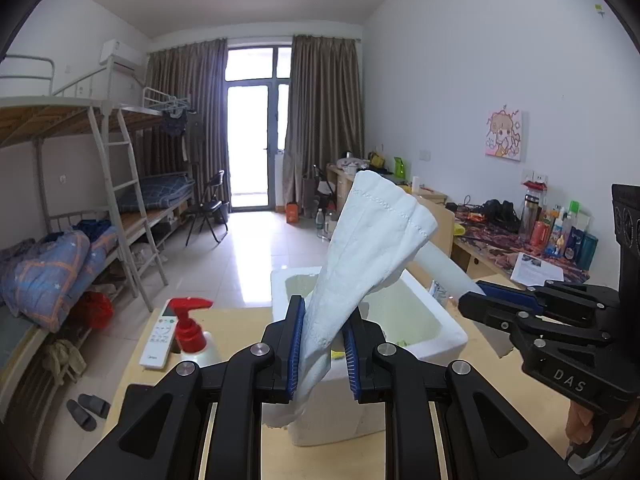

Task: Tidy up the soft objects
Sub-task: 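Carry the napkin and rolled towel over the foam box with both tools, then lower the rolled towel into the foam box and open the right tool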

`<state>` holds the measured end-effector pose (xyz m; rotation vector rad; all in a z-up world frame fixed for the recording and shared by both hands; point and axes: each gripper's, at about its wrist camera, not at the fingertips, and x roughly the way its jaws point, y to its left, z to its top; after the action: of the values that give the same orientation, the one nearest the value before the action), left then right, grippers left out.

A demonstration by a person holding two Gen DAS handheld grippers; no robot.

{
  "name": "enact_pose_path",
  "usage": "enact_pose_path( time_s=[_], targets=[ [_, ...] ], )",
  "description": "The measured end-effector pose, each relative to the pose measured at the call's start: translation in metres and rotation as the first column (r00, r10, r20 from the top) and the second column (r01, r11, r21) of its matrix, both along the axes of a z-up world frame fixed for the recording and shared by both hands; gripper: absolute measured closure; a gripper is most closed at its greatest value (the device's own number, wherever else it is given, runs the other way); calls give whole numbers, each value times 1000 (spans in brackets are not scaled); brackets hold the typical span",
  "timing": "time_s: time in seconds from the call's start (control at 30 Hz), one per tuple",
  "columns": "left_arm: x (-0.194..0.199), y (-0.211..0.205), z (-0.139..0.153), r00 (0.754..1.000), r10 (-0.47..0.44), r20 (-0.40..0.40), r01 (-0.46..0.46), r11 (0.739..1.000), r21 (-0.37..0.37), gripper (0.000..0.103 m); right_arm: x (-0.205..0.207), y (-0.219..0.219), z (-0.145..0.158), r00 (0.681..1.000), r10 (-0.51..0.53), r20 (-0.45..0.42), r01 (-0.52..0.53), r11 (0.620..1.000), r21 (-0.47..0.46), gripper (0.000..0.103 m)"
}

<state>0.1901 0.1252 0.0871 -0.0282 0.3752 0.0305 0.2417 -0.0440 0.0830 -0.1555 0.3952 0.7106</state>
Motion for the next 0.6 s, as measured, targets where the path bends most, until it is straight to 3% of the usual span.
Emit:
enact_pose_path(
  time_s=[0.6],
  targets=[
    [34,17,0,1000,28,-14,-28,1000,6,83,47,24,-12,999,-4,-53,2,999,-48,85]
  ],
)
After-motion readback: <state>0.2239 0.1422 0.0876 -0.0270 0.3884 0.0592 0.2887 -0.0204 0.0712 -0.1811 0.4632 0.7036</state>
